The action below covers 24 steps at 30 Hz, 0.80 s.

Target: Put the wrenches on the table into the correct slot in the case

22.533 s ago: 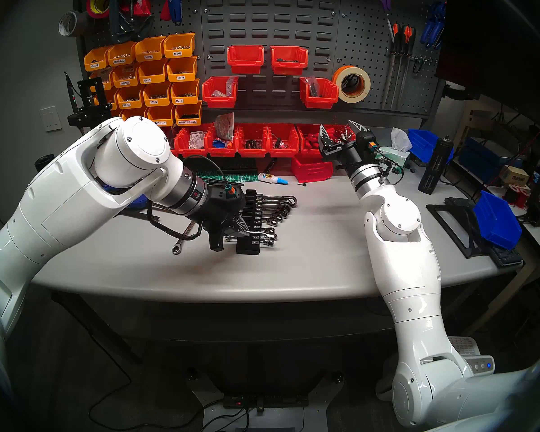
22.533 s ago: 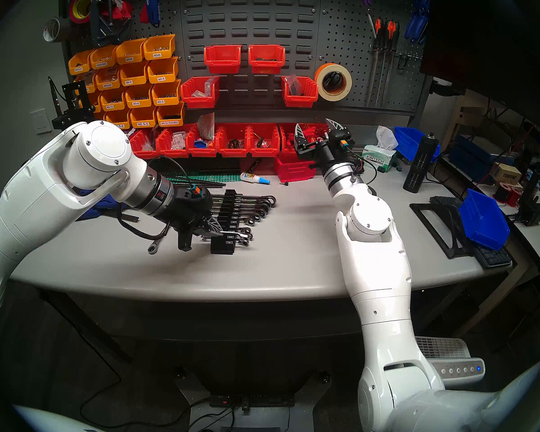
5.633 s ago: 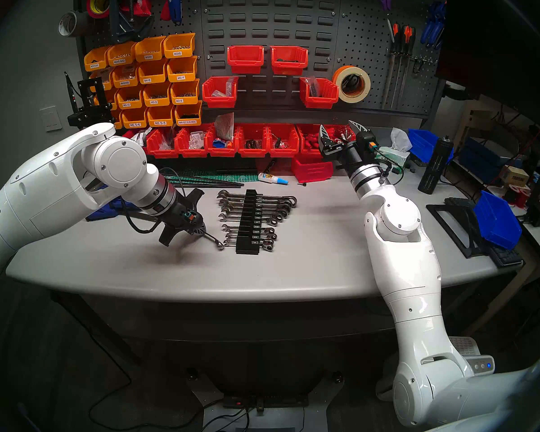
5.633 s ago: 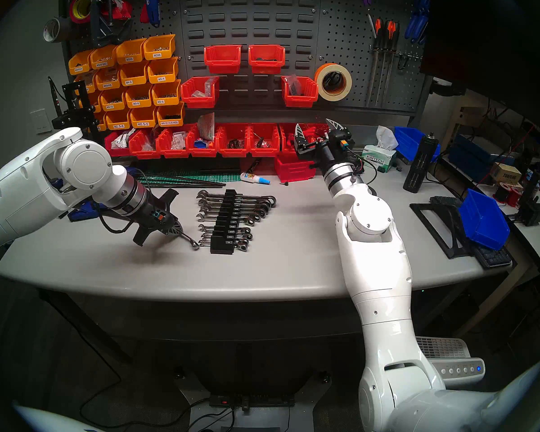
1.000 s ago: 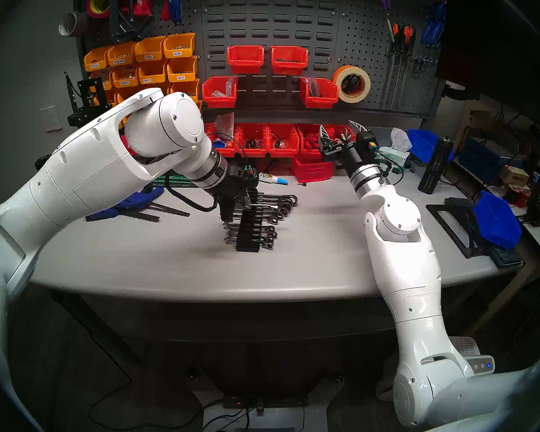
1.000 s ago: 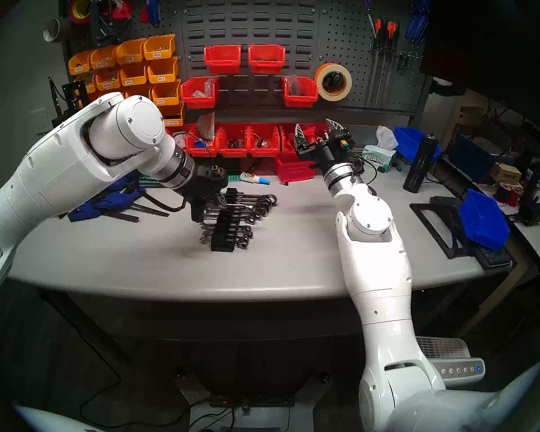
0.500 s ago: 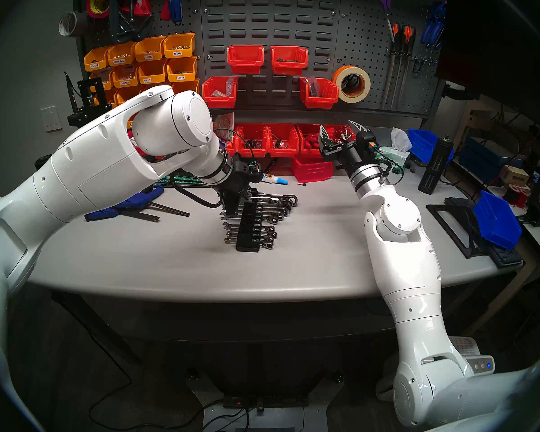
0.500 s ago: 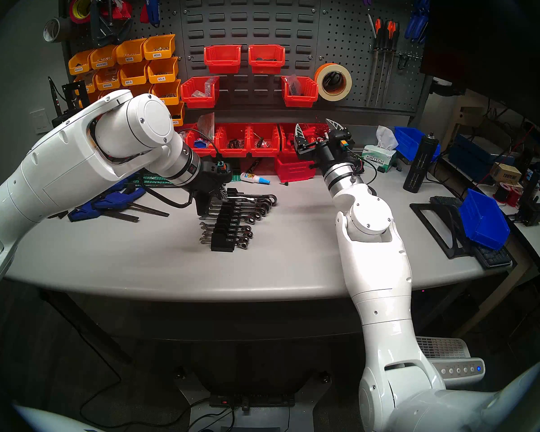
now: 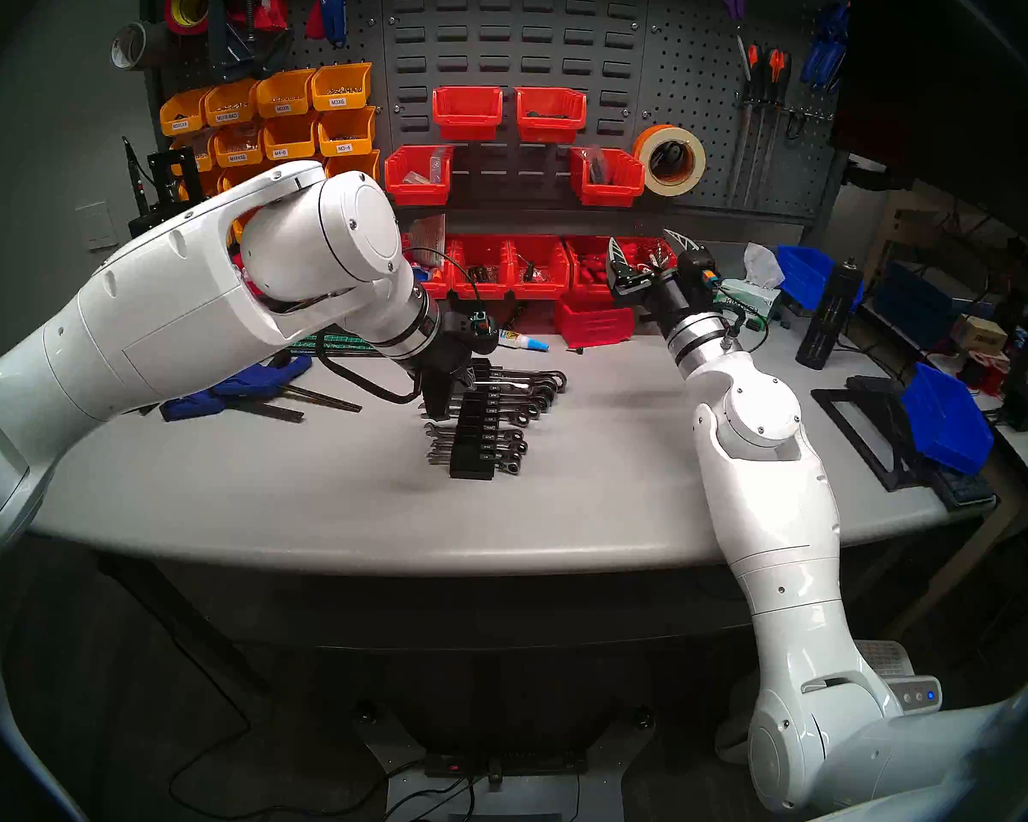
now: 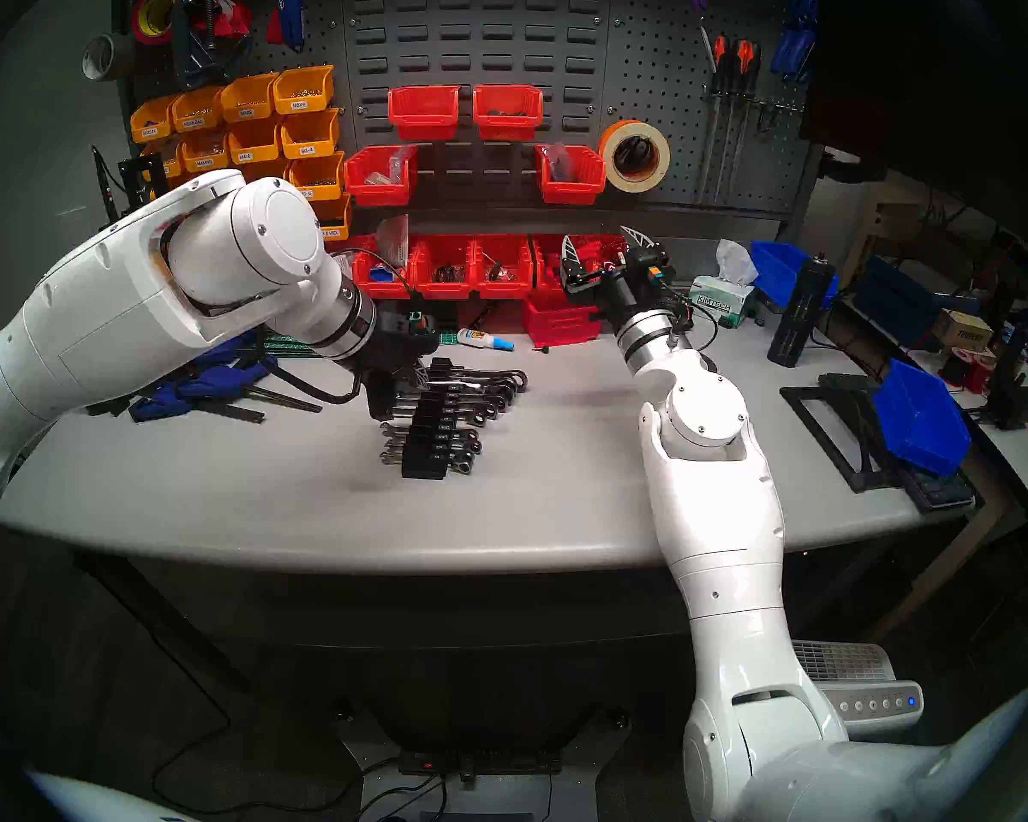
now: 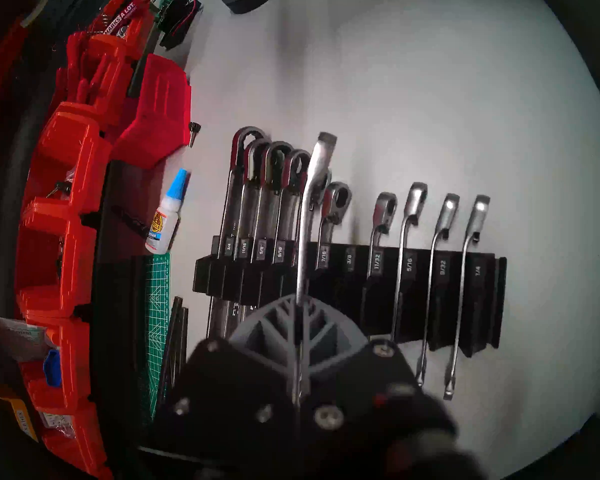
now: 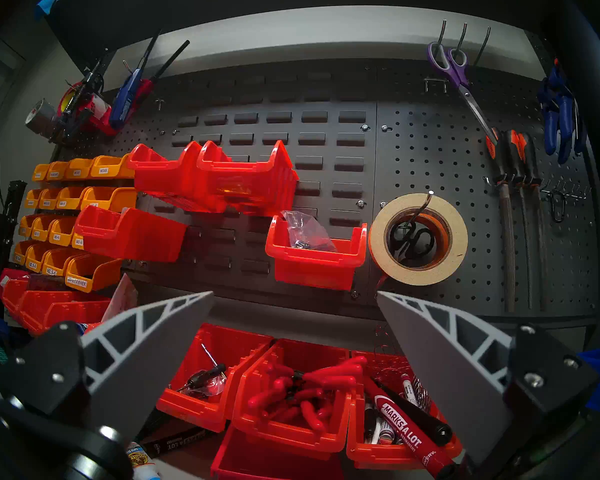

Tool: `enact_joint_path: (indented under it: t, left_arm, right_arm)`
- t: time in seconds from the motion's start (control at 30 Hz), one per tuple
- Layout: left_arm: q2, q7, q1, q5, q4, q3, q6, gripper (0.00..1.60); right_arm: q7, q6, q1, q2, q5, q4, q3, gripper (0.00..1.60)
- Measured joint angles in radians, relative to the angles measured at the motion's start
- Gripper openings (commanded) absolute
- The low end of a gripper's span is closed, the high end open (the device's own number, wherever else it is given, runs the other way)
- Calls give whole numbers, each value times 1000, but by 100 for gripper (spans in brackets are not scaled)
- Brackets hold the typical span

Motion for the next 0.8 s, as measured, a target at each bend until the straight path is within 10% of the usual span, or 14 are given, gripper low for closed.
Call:
enact_joint_path:
  t: [0.8]
  left_arm:
    - [-5,-21,-94,-62,41,119,-26,0]
  right_arm:
    - [0,0,0,0,0,0,0,160]
